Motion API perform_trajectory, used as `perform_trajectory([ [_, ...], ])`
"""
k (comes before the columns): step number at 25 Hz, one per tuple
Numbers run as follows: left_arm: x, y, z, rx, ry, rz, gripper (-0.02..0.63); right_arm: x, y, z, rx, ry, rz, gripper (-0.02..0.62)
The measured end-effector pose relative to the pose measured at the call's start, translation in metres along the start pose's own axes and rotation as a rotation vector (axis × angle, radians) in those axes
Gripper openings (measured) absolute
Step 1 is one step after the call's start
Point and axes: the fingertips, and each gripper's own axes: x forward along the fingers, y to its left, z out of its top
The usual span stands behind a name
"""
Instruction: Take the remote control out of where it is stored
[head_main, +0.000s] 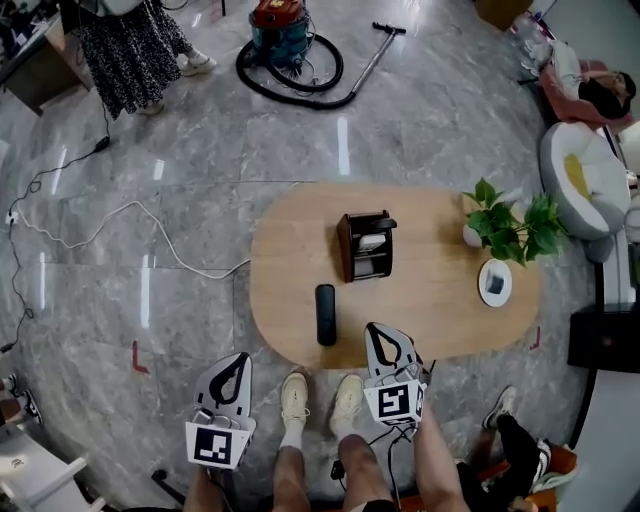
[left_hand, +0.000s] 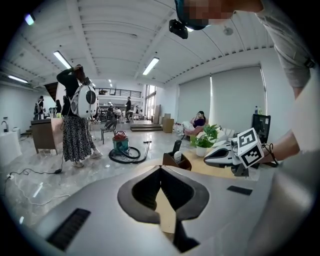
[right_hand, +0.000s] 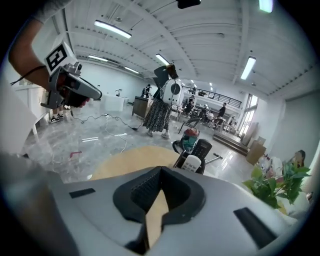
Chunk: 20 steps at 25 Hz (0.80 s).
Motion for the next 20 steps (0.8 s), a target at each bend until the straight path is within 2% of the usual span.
perform_trajectory([
  [6,-0.003,-0.015,0.041,0.023,-0.027,-0.021,0.005,-0.024,-0.023,0.026,0.121,-0.040,-0.041,0.008],
  [10,-0.008,-0.020,0.069,0.038,-0.042,-0.030,0.005,-0.041,-0.029,0.048,0.143,-0.060,-0.051,0.008],
  [20,-0.024,-0.044,0.133,0.080,-0.086,-0.053,0.005,-0.091,-0.062,0.111,0.240,-0.182,-0.116,0.008],
])
